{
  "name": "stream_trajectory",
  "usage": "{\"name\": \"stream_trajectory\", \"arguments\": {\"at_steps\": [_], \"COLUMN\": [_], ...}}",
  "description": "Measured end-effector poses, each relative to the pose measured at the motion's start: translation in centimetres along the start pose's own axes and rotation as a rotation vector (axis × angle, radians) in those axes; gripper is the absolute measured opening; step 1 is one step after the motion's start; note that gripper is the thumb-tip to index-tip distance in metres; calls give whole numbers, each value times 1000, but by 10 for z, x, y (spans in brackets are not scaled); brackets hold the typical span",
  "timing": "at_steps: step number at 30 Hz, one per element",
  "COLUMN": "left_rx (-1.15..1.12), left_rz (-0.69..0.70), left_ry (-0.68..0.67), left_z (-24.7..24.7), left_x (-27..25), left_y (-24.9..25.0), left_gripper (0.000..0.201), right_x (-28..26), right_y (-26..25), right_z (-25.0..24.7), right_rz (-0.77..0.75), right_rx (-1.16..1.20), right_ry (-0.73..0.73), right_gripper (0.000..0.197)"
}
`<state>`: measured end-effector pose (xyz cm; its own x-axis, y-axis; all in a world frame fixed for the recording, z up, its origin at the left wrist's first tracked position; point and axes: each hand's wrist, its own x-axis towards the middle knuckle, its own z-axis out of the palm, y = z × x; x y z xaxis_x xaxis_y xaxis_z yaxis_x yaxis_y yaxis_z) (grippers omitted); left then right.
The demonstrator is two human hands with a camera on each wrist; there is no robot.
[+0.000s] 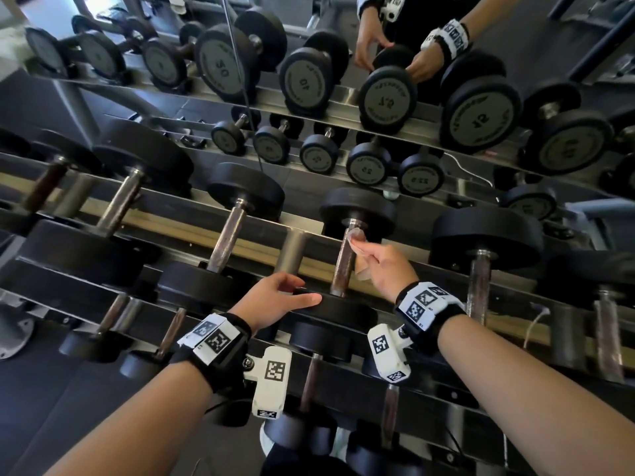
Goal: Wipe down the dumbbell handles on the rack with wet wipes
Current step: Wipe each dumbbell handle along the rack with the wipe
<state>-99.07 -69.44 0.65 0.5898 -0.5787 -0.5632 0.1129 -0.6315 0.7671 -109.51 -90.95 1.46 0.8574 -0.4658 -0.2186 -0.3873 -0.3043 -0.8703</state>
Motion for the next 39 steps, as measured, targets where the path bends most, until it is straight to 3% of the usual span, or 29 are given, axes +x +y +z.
{"name": "stream_trajectory", "arguments": {"at_steps": [4,7,9,12,16,20,24,25,27,29,30,35,39], "left_rx": [10,8,3,-1,7,-20,-37,-36,-32,-28,-27,-15,-3], "left_rz": [4,2,-4,-11,-12,0,-1,-4,-5,-8,-9,-9,-1], "left_ry": [-6,-14,-16,-19,-29,-28,-31,-32,-27,-17,-16,-7,-19], "left_z": [-1,-2,-2,-2,-4,-4,-3,-3,-2,-2,-2,-1,-1], "left_x": [0,0,0,2,4,4,2,2,1,1,0,2,2], "left_y": [1,2,2,0,-1,1,2,2,1,1,1,-1,-1], "left_gripper": [49,60,72,76,78,80,70,63,61,67,67,56,51], "right_x": [-20,-28,-25,-11,-5,-27,-32,-30,-21,-13,-10,-22,-37], "right_y": [16,15,3,-8,-9,22,15,6,-7,-15,-17,0,11], "right_z": [6,1,-13,-24,1,15,1,-7,-20,-25,-22,0,-5], "right_rz": [15,32,40,-12,-22,-108,-60,-53,-72,-73,-59,-40,26], "right_rx": [-184,-238,-77,-26,-17,-227,-291,-196,-7,-13,-12,-221,-261], "right_ry": [-79,-215,-174,63,-33,-68,-316,-311,-165,7,21,-82,-200], "right_gripper": [35,38,36,30,31,31,27,31,42,38,32,31,34]}}
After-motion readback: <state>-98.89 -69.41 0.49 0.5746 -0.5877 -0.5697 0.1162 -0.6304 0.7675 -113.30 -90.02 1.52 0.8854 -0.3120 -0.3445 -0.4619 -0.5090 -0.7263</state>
